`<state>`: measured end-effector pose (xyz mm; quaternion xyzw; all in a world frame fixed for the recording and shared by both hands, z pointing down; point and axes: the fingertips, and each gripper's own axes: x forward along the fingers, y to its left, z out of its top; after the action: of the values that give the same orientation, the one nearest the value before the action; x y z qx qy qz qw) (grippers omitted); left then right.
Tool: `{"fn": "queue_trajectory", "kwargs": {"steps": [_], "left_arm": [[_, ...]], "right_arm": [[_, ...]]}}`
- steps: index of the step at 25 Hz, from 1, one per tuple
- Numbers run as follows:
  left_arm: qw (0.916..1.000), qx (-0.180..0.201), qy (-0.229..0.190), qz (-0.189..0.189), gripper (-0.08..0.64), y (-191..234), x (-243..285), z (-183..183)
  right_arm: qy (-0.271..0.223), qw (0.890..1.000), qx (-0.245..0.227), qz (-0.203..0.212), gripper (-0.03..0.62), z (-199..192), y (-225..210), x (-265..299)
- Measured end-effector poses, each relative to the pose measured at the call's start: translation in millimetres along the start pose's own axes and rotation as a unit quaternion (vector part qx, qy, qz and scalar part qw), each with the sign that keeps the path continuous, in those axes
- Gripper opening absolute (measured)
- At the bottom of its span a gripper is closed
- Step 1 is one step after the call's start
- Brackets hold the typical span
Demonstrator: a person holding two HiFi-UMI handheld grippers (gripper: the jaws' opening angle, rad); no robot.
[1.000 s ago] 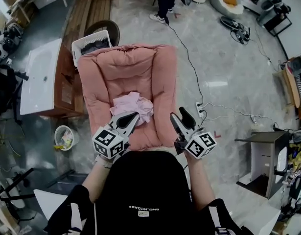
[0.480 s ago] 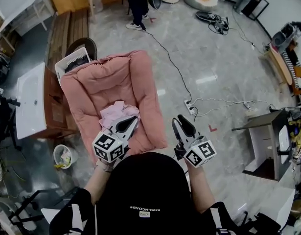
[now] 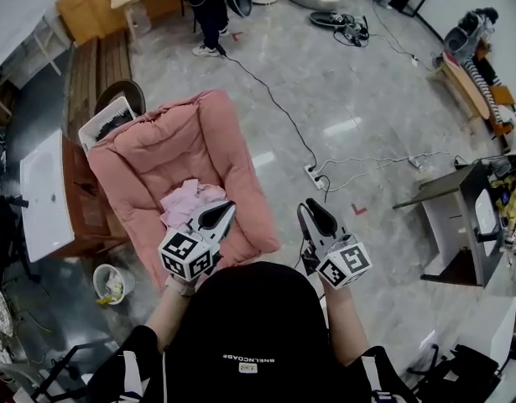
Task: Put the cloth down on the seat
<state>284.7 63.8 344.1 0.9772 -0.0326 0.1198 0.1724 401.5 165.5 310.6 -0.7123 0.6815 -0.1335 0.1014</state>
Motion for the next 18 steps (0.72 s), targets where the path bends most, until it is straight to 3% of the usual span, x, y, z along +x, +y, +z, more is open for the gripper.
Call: {"fn": "queue_trajectory", "kwargs": {"steps": [18], "left_arm": [[0.9999, 0.005, 0.013, -0.001, 0.015, -10, 12, -6]], "right_arm": [[-0.002, 1.0, 0.017, -0.014, 0.103, 1, -22, -13]]}}
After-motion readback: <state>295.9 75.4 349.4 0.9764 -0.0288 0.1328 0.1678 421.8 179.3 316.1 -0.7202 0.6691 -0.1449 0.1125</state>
